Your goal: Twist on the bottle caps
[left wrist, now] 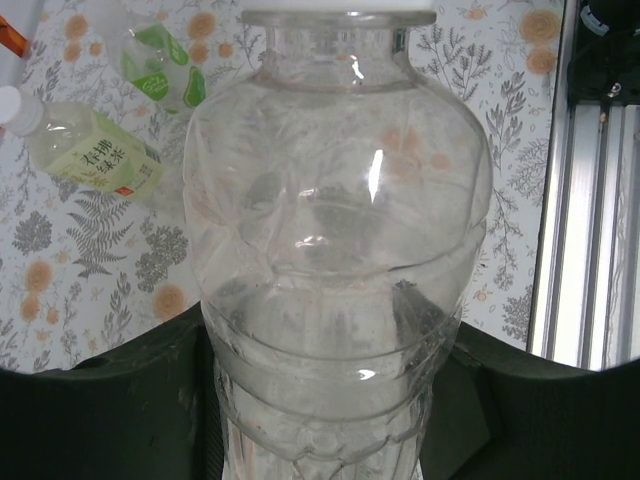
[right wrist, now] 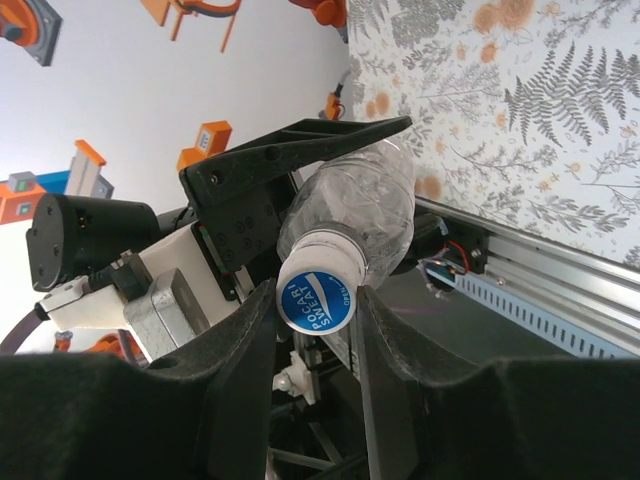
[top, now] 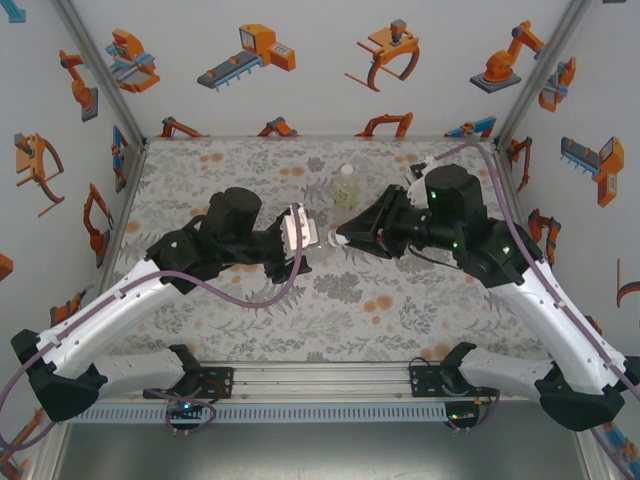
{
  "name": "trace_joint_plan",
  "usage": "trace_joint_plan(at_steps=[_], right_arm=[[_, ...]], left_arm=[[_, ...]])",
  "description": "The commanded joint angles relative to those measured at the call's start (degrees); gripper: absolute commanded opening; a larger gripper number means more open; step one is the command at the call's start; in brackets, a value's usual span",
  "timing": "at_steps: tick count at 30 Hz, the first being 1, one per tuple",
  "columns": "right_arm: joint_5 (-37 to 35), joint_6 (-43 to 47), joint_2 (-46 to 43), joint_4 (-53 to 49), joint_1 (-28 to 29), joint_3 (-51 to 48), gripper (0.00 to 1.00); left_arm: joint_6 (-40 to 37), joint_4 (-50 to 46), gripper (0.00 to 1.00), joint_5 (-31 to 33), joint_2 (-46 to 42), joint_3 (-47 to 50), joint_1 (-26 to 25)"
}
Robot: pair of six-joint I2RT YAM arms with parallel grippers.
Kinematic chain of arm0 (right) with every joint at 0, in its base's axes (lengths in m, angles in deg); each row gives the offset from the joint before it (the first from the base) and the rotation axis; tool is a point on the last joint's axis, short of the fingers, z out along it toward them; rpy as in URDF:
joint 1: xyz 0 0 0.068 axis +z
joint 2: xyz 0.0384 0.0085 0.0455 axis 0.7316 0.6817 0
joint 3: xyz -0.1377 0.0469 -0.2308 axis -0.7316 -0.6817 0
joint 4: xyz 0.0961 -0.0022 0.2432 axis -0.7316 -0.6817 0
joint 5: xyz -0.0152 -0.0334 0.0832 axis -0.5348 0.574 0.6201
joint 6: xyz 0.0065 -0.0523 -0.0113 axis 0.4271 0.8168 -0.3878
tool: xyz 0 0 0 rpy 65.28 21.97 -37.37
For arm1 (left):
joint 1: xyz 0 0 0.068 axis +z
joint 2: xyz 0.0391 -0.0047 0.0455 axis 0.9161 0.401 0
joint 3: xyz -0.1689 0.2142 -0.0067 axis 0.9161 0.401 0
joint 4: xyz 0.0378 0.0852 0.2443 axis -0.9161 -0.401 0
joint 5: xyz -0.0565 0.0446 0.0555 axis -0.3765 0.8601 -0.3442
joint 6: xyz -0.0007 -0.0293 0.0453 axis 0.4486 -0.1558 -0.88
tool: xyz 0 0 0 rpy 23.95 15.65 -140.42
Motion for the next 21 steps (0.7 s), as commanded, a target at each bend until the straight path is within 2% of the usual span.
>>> trace_joint_plan(at_steps=[1, 9, 14, 19, 21], right_arm=[[2.15, 3.67, 1.58, -2.57, 0.08, 3.73, 0.21], [5.16, 8.78, 4.64, -6.86, 0.06, 7.51, 0.14], [8.16, 19.31, 7.20, -10.73, 0.14, 10.45, 0.12], [6.77, 31.60, 7.37, -12.62, 0.14, 11.03, 0.00], [6.80, 37.21, 7.58, -12.53, 0.23, 12.05, 0.00]], left_arm=[[-0.43, -0.63, 0.00, -2.81, 0.94, -1.15, -0.20], [-0.22, -0.91, 0.00, -3.33, 1.88, -2.33, -0.20], [-0.20, -1.15, 0.00, -4.27, 2.07, -2.93, -0.20], [-0.44, -1.24, 0.00, -5.64, 1.68, -3.24, -0.20], [-0.70, -1.75, 0.00, -6.69, 1.63, -3.40, -0.20]])
